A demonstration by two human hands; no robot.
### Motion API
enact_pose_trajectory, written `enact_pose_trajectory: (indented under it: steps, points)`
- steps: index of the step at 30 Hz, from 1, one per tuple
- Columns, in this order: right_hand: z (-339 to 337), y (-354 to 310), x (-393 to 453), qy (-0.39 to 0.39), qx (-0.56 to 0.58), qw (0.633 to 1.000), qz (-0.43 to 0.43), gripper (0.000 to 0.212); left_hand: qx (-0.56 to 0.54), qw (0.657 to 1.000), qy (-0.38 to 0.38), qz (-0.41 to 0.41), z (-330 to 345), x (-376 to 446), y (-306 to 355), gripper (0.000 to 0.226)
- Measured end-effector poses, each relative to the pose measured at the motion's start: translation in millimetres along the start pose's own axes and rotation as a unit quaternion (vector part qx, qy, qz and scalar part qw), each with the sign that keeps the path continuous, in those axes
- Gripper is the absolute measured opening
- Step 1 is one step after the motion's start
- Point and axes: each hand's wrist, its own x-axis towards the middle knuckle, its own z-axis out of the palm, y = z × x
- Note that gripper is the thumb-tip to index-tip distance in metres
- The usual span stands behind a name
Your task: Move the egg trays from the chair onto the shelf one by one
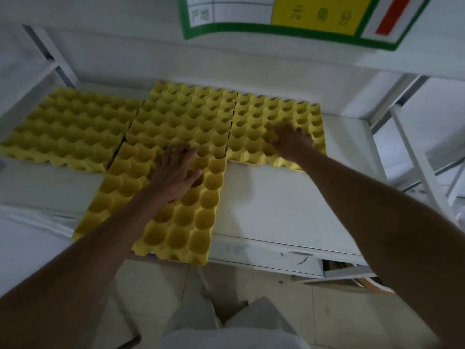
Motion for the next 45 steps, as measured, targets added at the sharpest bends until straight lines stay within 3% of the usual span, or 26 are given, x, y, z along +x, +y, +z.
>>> enact_pose_trajectory:
  steps: [4, 9, 13, 15, 18, 23, 27, 30, 33, 37, 40, 45]
  points:
    - [-30, -12, -1, 0.018, -0.016, 0.999, -0.029, 0.07, 0.041, 0.998, -0.041, -0.013, -14, -1, 6, 0.078]
    - [-34, -65, -60, 0.031, -0.069, 0.981, -0.177, 0.068, 0.048, 0.998, -0.032, -0.026, -45, -43, 41, 0.075]
    - [-48, -94, -87, 0.026, -0.079, 0.96, -0.269, 0.067, 0.063, 0.993, -0.013, -0.098, -73, -90, 50, 0.067]
    - [-57, -110, -100, 0.028, -0.088, 0.943, -0.32, 0.068, 0.02, 0.985, 0.014, -0.169, -79, -127, 52, 0.068]
    - [-58, -137, -136, 0.032, -0.103, 0.9, -0.421, 0.066, -0.017, 0.957, 0.085, -0.277, -69, -206, 67, 0.066]
    - [-19, -173, -250, 0.051, -0.103, 0.815, -0.568, 0.063, -0.07, 0.884, 0.107, -0.45, -23, -372, 112, 0.064]
    - [30, -194, -355, 0.038, -0.147, 0.742, -0.653, 0.059, -0.089, 0.836, 0.036, -0.54, 25, -516, 156, 0.067]
    - [54, -221, -425, 0.012, -0.168, 0.711, -0.683, 0.057, -0.116, 0.782, 0.04, -0.611, 49, -609, 183, 0.061]
    - [77, -242, -493, -0.036, -0.162, 0.695, -0.699, 0.054, -0.111, 0.777, 0.022, -0.62, 76, -683, 199, 0.058]
    - [103, -278, -554, -0.085, -0.183, 0.682, -0.703, 0.054, -0.173, 0.737, 0.018, -0.653, 99, -750, 197, 0.052]
    - [117, -310, -583, -0.137, -0.197, 0.689, -0.684, 0.055, -0.201, 0.74, 0.022, -0.641, 120, -780, 183, 0.045]
    - [146, -365, -598, -0.169, -0.202, 0.711, -0.652, 0.052, -0.205, 0.747, -0.043, -0.631, 148, -801, 125, 0.051]
